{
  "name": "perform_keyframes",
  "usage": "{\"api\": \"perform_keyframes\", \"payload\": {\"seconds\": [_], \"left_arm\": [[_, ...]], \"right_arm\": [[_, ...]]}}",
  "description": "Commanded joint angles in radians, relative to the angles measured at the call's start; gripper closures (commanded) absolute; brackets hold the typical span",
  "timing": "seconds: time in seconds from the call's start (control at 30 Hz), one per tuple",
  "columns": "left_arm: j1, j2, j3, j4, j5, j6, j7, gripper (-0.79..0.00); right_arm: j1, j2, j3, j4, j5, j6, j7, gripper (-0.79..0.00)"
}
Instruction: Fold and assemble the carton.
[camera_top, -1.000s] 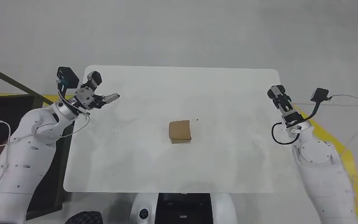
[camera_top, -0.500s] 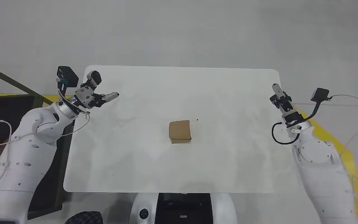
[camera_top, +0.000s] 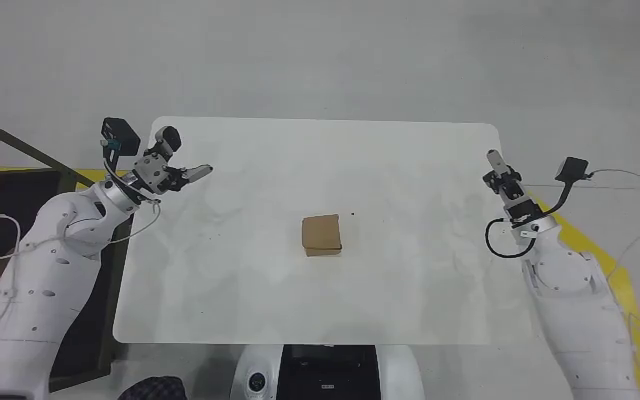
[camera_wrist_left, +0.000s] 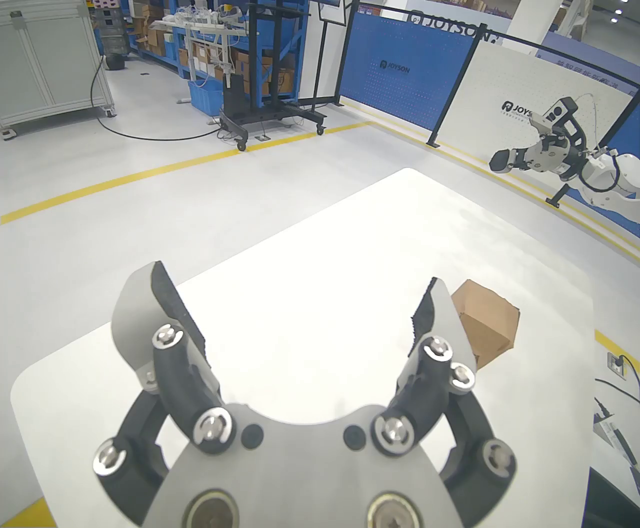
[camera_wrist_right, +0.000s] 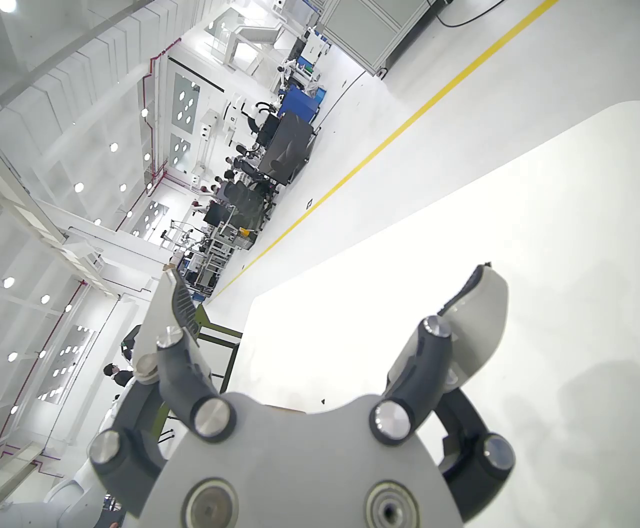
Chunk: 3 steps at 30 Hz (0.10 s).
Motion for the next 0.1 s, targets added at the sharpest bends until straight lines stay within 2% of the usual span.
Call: {"api": "perform_keyframes", "payload": {"seconds": [0.0,0.07], "left_arm": [[0.0,0.0,0.0,0.0,0.0,0.0,0.0,-0.784],[0.0,0.0,0.0,0.0,0.0,0.0,0.0,-0.784]], "right_arm": [[0.0,0.0,0.0,0.0,0.0,0.0,0.0,-0.784],[0.0,0.0,0.0,0.0,0.0,0.0,0.0,-0.784]]}}
